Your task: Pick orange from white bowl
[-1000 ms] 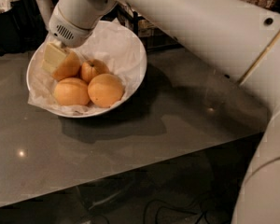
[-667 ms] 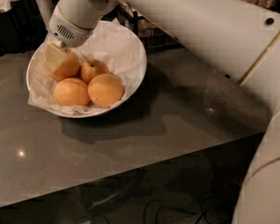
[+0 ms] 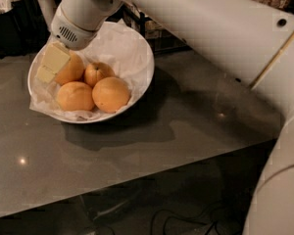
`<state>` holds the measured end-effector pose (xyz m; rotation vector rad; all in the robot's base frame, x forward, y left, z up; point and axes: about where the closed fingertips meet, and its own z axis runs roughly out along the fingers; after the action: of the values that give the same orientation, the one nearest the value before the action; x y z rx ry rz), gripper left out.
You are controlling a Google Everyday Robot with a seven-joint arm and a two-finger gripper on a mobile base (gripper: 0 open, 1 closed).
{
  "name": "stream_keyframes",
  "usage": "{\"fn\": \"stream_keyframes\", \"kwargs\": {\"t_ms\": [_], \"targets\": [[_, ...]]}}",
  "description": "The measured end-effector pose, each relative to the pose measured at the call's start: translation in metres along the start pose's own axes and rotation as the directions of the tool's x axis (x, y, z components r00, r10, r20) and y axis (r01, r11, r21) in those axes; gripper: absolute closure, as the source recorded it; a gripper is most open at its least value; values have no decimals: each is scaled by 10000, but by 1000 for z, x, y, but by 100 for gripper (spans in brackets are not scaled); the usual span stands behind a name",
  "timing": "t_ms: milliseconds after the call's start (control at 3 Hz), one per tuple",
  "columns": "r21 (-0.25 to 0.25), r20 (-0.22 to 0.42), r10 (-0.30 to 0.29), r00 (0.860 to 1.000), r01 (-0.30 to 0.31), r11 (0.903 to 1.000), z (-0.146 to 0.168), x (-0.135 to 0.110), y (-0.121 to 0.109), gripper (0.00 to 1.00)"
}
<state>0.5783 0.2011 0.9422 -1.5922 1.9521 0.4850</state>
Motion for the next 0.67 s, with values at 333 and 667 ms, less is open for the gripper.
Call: {"fn": "stream_keyframes", "kwargs": {"t_ms": [333,667], "targets": [[-38,0,105,9999,-105,9999,4,1,-1,0],[-68,-17,345,9994,-345,9994,12,3,-3,0]]}}
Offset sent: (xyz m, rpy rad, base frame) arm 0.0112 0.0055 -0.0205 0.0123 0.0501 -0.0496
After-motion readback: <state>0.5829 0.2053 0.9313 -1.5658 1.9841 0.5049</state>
